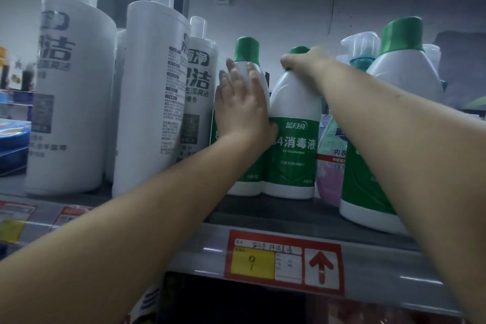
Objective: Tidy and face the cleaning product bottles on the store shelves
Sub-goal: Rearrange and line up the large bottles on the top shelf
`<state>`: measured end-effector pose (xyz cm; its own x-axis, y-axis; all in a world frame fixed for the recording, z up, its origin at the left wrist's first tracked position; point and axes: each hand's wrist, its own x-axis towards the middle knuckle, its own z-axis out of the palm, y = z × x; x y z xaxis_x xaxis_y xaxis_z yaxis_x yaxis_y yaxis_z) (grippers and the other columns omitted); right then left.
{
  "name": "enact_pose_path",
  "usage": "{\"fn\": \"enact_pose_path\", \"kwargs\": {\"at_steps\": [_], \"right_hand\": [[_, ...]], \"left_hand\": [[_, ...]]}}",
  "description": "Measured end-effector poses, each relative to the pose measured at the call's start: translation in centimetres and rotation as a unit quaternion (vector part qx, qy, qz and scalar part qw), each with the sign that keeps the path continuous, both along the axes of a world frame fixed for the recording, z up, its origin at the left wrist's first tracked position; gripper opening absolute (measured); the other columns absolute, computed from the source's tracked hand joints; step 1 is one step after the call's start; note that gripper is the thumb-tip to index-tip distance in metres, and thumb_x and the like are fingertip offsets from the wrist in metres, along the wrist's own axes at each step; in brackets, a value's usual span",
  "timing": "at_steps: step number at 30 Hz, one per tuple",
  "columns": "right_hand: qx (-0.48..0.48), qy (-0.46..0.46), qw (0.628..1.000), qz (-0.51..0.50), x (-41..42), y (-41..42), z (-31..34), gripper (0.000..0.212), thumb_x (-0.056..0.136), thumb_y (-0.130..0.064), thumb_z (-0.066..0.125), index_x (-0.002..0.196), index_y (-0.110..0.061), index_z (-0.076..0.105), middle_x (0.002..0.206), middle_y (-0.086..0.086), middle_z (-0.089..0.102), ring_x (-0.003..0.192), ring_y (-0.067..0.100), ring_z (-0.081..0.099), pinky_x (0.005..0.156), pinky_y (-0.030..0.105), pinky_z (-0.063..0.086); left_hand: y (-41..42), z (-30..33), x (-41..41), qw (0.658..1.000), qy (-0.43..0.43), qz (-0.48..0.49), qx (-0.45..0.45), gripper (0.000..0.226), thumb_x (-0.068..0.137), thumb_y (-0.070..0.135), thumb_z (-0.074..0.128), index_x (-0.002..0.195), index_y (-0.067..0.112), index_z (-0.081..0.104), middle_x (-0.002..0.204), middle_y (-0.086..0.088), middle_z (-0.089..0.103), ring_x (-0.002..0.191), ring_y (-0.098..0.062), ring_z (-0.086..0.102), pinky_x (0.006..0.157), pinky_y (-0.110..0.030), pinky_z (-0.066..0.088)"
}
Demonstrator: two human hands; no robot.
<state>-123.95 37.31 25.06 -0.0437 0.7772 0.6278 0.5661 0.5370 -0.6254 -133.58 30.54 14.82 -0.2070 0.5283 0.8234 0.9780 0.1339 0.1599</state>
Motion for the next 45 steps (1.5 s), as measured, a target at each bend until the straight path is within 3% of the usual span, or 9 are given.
{"fn": "enact_pose_path", "kwargs": {"at_steps": [4, 7, 10, 14, 20, 24, 32, 39, 45], "right_hand": [[-0.059, 0.011, 0.998, 0.029, 0.0, -0.6, -0.2, 0.050, 0.064, -0.039, 0.058, 0.106, -0.013, 0.051, 0.111, 0.012, 0.061, 0.097, 0.030, 0.061, 0.093, 0.040, 0.049], [-0.055, 0.033, 0.998, 0.018, -0.1, -0.8, -0.4, 0.060, 0.065, -0.040, 0.057, 0.118, -0.013, 0.051, 0.108, 0.008, 0.058, 0.092, 0.029, 0.056, 0.083, 0.029, 0.042], [-0.037, 0.042, 0.998, 0.011, -0.2, -0.8, -0.3, 0.058, 0.074, -0.038, 0.056, 0.124, -0.009, 0.047, 0.104, 0.006, 0.047, 0.089, 0.024, 0.047, 0.076, 0.027, 0.033], [-0.030, 0.056, 0.998, 0.022, -0.3, -0.9, -0.3, 0.061, 0.075, -0.035, 0.059, 0.127, -0.007, 0.044, 0.105, 0.005, 0.044, 0.089, 0.020, 0.044, 0.075, 0.023, 0.031], [-0.015, 0.066, 0.998, 0.017, -0.2, -1.0, -0.3, 0.061, 0.074, -0.036, 0.059, 0.127, -0.007, 0.045, 0.114, 0.007, 0.051, 0.089, 0.022, 0.047, 0.077, 0.024, 0.036], [-0.008, 0.073, 0.997, 0.016, -0.3, -1.3, -0.4, 0.063, 0.073, -0.035, 0.061, 0.126, -0.006, 0.045, 0.105, 0.005, 0.049, 0.088, 0.021, 0.049, 0.077, 0.025, 0.038], [0.073, 0.095, 0.993, -0.014, -0.1, -1.2, -1.0, 0.064, 0.078, -0.038, 0.060, 0.126, -0.004, 0.036, 0.124, 0.010, 0.052, 0.109, 0.028, 0.053, 0.078, 0.026, 0.032], [0.102, 0.090, 0.989, -0.049, -0.6, -1.3, -1.5, 0.061, 0.081, -0.037, 0.059, 0.125, -0.004, 0.032, 0.125, 0.012, 0.054, 0.111, 0.029, 0.055, 0.080, 0.027, 0.035], [0.125, 0.019, 0.990, -0.063, -0.6, -1.7, -2.0, 0.057, 0.087, -0.031, 0.053, 0.129, -0.004, 0.027, 0.127, 0.016, 0.051, 0.113, 0.032, 0.053, 0.086, 0.033, 0.039]], "left_hand": [[-2.1, -0.7, -0.8, 0.996, -0.030, -0.003, -0.084, 0.118, 0.076, 0.044, 0.069, 0.142, 0.009, -0.023, 0.153, -0.020, -0.017, 0.142, -0.034, -0.005, 0.113, -0.046, 0.016], [-2.6, -2.4, -1.1, 0.994, 0.012, 0.020, -0.107, 0.127, 0.071, 0.046, 0.073, 0.141, 0.008, -0.025, 0.152, -0.021, -0.018, 0.142, -0.035, -0.005, 0.113, -0.045, 0.015], [-2.4, -3.4, -1.2, 0.990, 0.048, 0.051, -0.126, 0.131, 0.070, 0.050, 0.073, 0.139, 0.000, -0.025, 0.151, -0.025, -0.017, 0.142, -0.037, -0.005, 0.114, -0.044, 0.009], [-2.2, -3.3, -1.4, 0.985, 0.073, 0.080, -0.135, 0.129, 0.071, 0.051, 0.072, 0.138, -0.007, -0.022, 0.150, -0.028, -0.015, 0.142, -0.038, -0.003, 0.115, -0.043, 0.009], [-1.7, -3.4, -1.5, 0.985, 0.076, 0.085, -0.129, 0.120, 0.077, 0.041, 0.071, 0.140, -0.002, -0.022, 0.152, -0.025, -0.013, 0.143, -0.035, -0.002, 0.114, -0.042, 0.012], [-1.7, -3.6, -1.6, 0.984, 0.086, 0.085, -0.129, 0.113, 0.081, 0.034, 0.067, 0.140, 0.000, -0.023, 0.151, -0.026, -0.016, 0.142, -0.036, -0.003, 0.115, -0.043, 0.012], [-1.9, -3.8, -1.5, 0.985, 0.090, 0.085, -0.124, 0.110, 0.081, 0.031, 0.067, 0.142, 0.003, -0.021, 0.151, -0.027, -0.013, 0.142, -0.038, 0.001, 0.114, -0.043, 0.012], [-2.0, -3.8, -1.2, 0.986, 0.075, 0.069, -0.131, 0.107, 0.082, 0.030, 0.066, 0.143, 0.004, -0.018, 0.151, -0.026, -0.012, 0.141, -0.038, 0.003, 0.113, -0.041, 0.017], [-3.0, -3.4, -0.4, 0.991, 0.056, 0.026, -0.114, 0.104, 0.084, 0.031, 0.065, 0.143, 0.001, -0.016, 0.151, -0.026, -0.015, 0.141, -0.037, -0.012, 0.115, -0.041, 0.000]]}}
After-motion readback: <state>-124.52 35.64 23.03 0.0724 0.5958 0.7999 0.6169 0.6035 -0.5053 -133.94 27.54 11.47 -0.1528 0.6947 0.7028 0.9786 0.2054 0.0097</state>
